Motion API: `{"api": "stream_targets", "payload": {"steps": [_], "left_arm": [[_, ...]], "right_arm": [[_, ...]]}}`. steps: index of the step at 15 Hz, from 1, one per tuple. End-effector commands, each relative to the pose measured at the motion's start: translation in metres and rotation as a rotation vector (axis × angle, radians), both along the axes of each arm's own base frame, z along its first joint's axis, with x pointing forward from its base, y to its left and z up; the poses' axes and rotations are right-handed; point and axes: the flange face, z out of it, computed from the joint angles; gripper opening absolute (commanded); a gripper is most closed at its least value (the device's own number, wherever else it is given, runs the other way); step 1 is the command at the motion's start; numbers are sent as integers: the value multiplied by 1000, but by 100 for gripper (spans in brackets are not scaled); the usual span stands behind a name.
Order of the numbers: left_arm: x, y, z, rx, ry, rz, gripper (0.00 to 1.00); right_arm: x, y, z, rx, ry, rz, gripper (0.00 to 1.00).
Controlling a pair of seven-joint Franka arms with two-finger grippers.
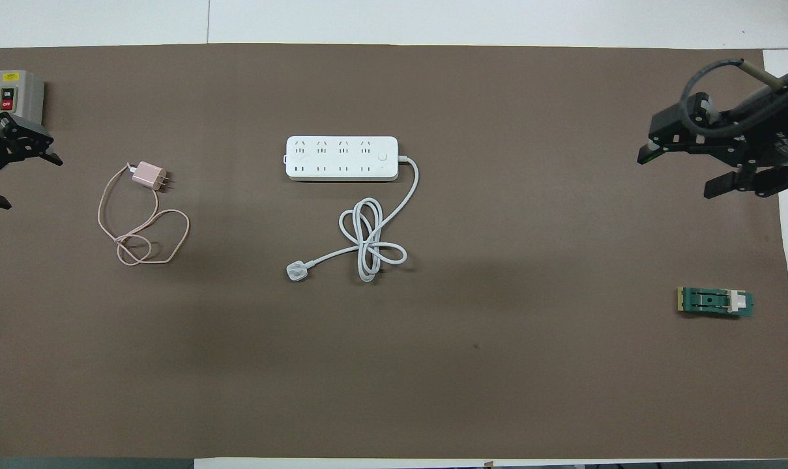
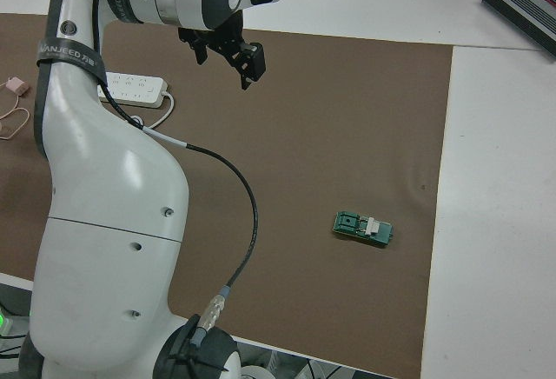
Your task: Unplug charger and place it aside
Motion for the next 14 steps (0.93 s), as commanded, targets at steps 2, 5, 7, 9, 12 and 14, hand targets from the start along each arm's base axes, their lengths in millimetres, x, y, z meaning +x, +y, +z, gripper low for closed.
{"api": "stream_targets", "payload": {"steps": [2, 5, 7, 9, 12, 14], "left_arm": [[-36, -28, 39, -13, 38, -213, 100], [-51, -40, 55, -16, 54, -318, 100], [-62, -38, 68, -20, 71, -332, 100], [-65, -43, 66, -32, 90, -340, 100], [-65, -55, 68, -44, 79, -514, 100], [-64, -44, 73, -56, 62, -534, 100]], "right_arm": [[-31, -26, 2, -67, -13, 209, 100], [-46, -32, -17, -71, -63, 227, 100], [-48, -35, -29, -75, -84, 227, 100], [-43, -34, -32, -78, -116, 241, 100], [-32, -36, -34, -82, -128, 236, 100], [-33, -36, -37, -78, -94, 236, 100]]}}
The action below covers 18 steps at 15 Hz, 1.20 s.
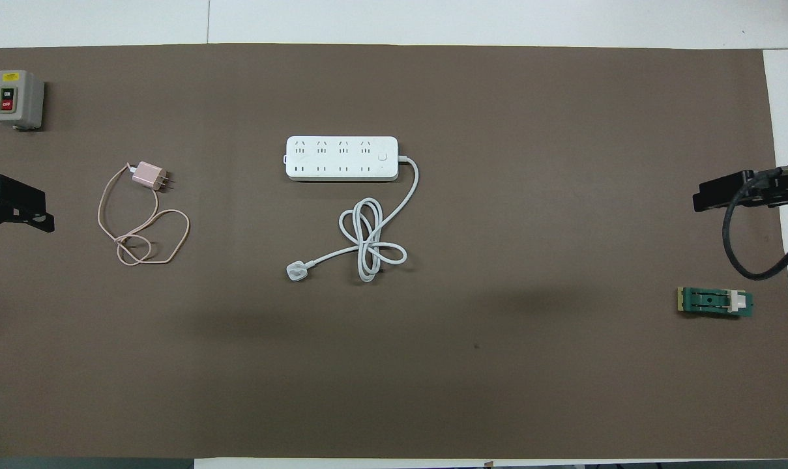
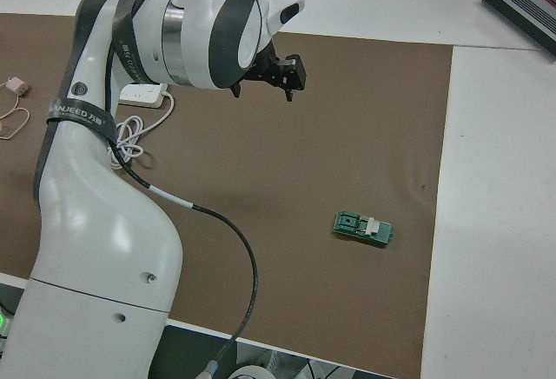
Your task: Unplug charger and place it aside
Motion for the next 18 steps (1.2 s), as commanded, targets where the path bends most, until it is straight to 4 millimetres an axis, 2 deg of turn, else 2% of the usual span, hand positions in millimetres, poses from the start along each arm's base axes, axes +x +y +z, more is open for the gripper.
{"api": "stream_targets", "payload": {"steps": [1, 3, 7, 10, 18], "left_arm": [[-4, 7, 8, -22, -3, -49, 100], [-8, 3, 16, -17, -26, -55, 100], [-4, 0, 13, -19, -64, -59, 100], [0, -12, 8, -21, -70, -82, 100], [4, -16, 7, -21, -82, -90, 100]], "right_arm": [[-3, -3, -3, -19, 26, 18, 100], [-4, -3, -4, -19, 34, -3, 100], [-9, -5, -6, -70, 71, -14, 100], [-10, -4, -4, -71, 71, -14, 100], [-10, 1, -3, -58, 61, -12, 100]]}}
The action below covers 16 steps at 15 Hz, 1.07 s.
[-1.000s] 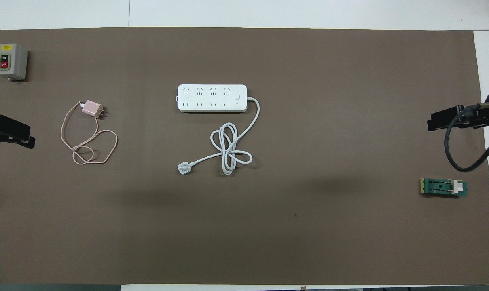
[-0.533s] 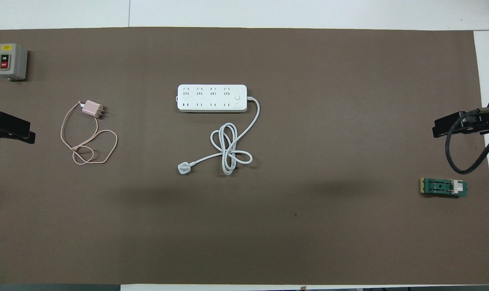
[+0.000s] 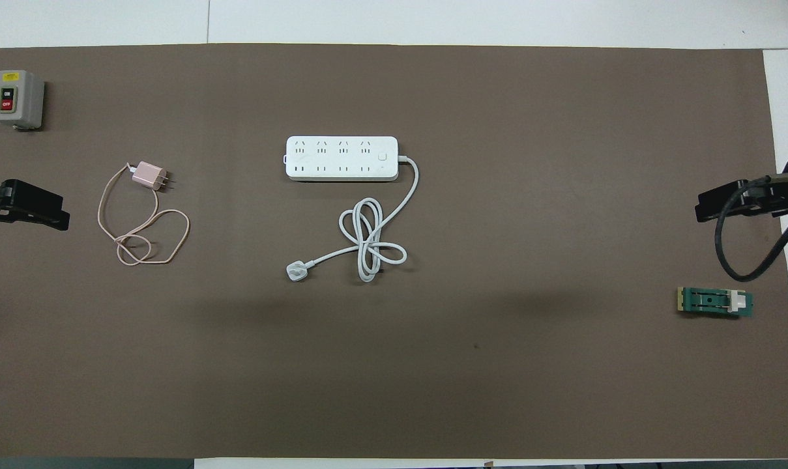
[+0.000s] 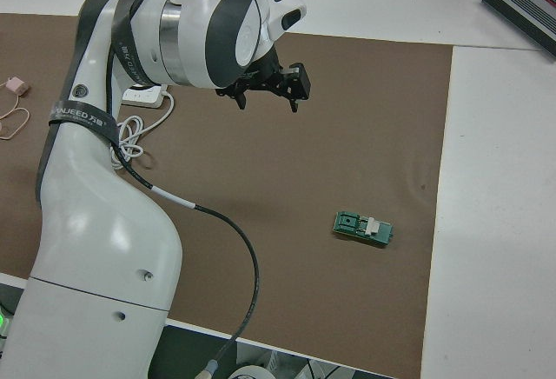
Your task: Unplug charger and place it aside
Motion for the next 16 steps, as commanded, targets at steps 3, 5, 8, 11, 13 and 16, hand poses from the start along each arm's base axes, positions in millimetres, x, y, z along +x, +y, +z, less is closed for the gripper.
{"api": "stream_targets", "payload": {"steps": [3, 5, 8, 11, 13, 16], "left_arm": [[2, -3, -2, -11, -22, -16, 100], [1, -2, -1, -11, -20, -14, 100], [1, -1, -5, -11, -18, -2, 100], [-2, -3, -9, -8, -17, 1, 100], [-1, -4, -9, -8, -18, 0, 100], [0, -6, -8, -9, -28, -5, 100]], "right_arm": [[-4, 3, 2, -4, -5, -15, 100], [-4, 3, 2, -4, -5, -15, 100], [-4, 3, 1, -4, 0, -15, 100], [-4, 3, 1, -3, 0, -14, 100], [-5, 4, 2, -3, 0, -12, 100], [-4, 4, 2, -3, -3, -12, 100]]}}
